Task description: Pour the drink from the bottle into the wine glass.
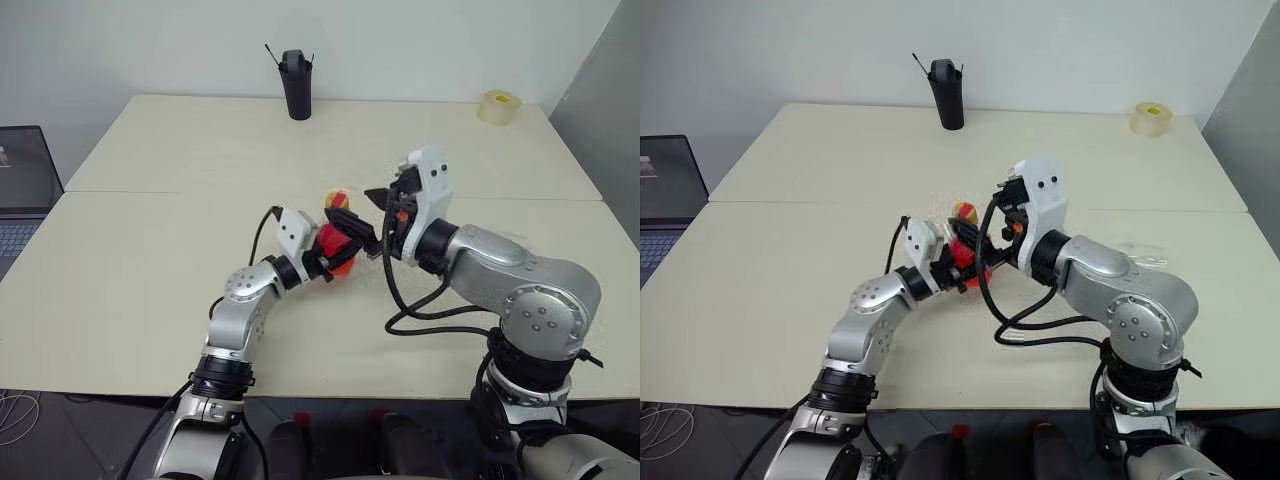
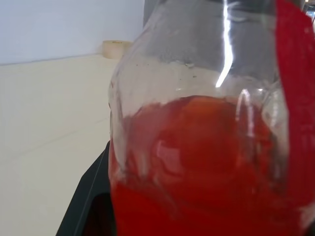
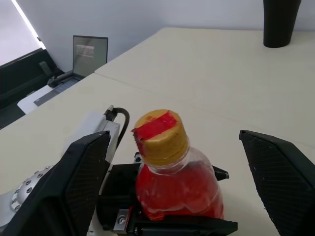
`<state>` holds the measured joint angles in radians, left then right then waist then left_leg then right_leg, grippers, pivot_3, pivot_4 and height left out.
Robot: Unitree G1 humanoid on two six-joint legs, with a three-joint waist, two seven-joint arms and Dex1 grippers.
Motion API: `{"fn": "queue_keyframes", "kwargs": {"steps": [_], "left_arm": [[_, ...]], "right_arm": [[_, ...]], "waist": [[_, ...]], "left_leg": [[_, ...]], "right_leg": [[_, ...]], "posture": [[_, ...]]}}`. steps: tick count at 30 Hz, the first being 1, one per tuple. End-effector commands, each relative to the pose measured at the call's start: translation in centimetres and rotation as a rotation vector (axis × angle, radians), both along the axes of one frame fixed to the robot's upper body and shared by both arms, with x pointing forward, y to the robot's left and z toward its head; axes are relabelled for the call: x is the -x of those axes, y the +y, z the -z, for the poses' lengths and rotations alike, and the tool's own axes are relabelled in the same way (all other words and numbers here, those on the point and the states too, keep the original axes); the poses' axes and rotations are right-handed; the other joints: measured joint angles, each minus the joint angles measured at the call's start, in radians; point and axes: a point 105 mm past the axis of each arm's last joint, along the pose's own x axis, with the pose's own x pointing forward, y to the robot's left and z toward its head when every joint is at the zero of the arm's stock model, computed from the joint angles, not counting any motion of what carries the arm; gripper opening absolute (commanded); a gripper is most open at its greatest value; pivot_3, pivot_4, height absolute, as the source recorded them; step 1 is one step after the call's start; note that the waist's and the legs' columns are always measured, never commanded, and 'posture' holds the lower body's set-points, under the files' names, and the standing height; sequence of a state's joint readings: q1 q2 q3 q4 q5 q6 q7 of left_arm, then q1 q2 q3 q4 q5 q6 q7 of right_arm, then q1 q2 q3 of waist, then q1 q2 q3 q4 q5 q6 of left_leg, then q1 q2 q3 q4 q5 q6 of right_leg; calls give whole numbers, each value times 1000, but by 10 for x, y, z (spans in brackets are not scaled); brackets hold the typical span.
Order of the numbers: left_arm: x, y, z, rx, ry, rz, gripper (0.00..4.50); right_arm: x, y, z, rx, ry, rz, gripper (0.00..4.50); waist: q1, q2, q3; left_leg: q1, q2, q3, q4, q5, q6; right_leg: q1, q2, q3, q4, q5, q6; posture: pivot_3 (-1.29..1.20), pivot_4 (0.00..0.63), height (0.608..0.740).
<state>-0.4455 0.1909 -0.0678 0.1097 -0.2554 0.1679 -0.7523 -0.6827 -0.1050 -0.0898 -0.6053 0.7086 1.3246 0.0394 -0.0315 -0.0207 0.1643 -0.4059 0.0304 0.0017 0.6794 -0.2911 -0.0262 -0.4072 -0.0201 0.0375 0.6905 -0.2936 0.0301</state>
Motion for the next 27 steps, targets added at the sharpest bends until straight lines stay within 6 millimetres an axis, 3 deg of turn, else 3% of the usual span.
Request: {"fn": "queue_keyframes", "kwargs": {"steps": [1, 11, 14, 19, 24, 27], "left_arm": [[5, -6, -21, 15, -96, 24, 2174], [6, -9, -22, 13, -96, 30, 2173], [6, -9, -23, 12, -98, 28, 2173], [5, -8, -22, 6, -95, 18, 2102], [4, -7, -22, 1, -93, 15, 2102], [4, -8, -21, 0, -92, 16, 2102]], "right_arm": [[0, 3, -14, -26, -61, 5, 4500], [-3, 6, -7, -10, -46, 11, 4500], [-3, 7, -6, -3, -49, 10, 3874], [-1, 9, -4, 22, -57, 1, 2233], [-1, 9, -5, 33, -66, 1, 2195], [-2, 9, -6, 37, -73, 9, 1615]], "waist": [[0, 0, 0], [0, 0, 0], [0, 0, 0], [0, 0, 0], [0, 0, 0], [0, 0, 0]], "left_leg": [[0, 0, 0, 0, 0, 0], [0, 0, 0, 0, 0, 0], [0, 0, 0, 0, 0, 0], [0, 0, 0, 0, 0, 0], [0, 0, 0, 0, 0, 0], [0, 0, 0, 0, 0, 0]], "right_leg": [[0, 0, 0, 0, 0, 0], [0, 0, 0, -1, 0, 0], [0, 0, 0, -1, 0, 0], [0, 0, 0, -1, 0, 0], [0, 0, 0, -1, 0, 0], [0, 0, 0, -1, 0, 0]], "posture": [[0, 150, 740], [0, 150, 740], [0, 150, 740], [0, 150, 740], [0, 150, 740], [0, 150, 740]]}}
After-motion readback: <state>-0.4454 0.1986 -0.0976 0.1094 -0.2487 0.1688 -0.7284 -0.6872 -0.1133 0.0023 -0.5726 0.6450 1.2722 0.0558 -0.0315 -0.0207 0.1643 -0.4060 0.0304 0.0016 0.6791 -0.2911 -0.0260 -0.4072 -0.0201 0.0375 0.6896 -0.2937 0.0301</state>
